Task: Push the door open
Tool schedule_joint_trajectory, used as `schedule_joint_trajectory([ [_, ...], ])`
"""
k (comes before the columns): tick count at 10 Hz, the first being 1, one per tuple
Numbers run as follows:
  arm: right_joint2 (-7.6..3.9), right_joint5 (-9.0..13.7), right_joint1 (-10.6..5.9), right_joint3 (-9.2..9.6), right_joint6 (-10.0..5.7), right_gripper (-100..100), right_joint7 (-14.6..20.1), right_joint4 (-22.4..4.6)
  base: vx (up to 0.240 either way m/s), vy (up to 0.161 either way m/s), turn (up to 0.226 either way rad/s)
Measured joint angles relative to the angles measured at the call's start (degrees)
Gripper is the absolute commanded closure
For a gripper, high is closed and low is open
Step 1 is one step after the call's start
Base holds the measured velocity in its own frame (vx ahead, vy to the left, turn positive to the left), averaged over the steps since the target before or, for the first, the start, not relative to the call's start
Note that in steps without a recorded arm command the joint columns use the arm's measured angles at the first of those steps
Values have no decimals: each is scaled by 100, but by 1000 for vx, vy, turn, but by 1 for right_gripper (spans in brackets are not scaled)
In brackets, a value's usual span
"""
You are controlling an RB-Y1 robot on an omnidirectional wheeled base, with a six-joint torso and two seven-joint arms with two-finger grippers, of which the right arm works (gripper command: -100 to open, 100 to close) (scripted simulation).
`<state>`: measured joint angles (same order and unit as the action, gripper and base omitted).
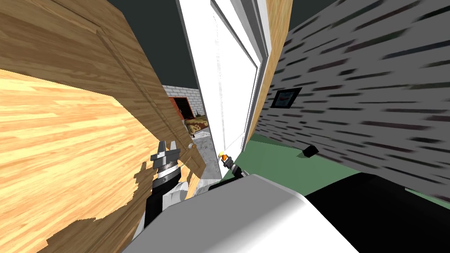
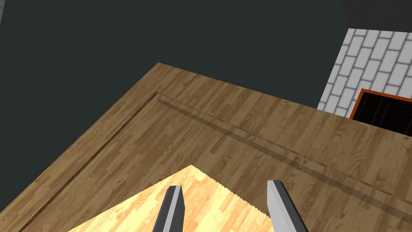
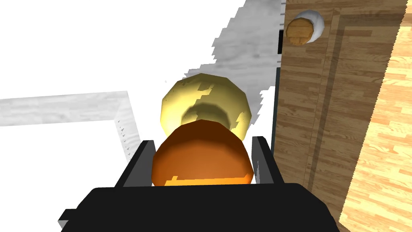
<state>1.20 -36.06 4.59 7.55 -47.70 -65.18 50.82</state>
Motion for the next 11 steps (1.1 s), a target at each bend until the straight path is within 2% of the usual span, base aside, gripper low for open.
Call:
schedule_joint_trajectory([
  [5,-153,480,56,-92,-48,100,522,-97,4,3,182],
  [6,-184,589,16,-124,-92,100,623,-188,11,7,133],
  [9,-246,838,129,-140,-79,100,931,-115,7,3,148],
  [11,-313,1023,125,-173,-123,100,1145,-187,3,6,149],
])
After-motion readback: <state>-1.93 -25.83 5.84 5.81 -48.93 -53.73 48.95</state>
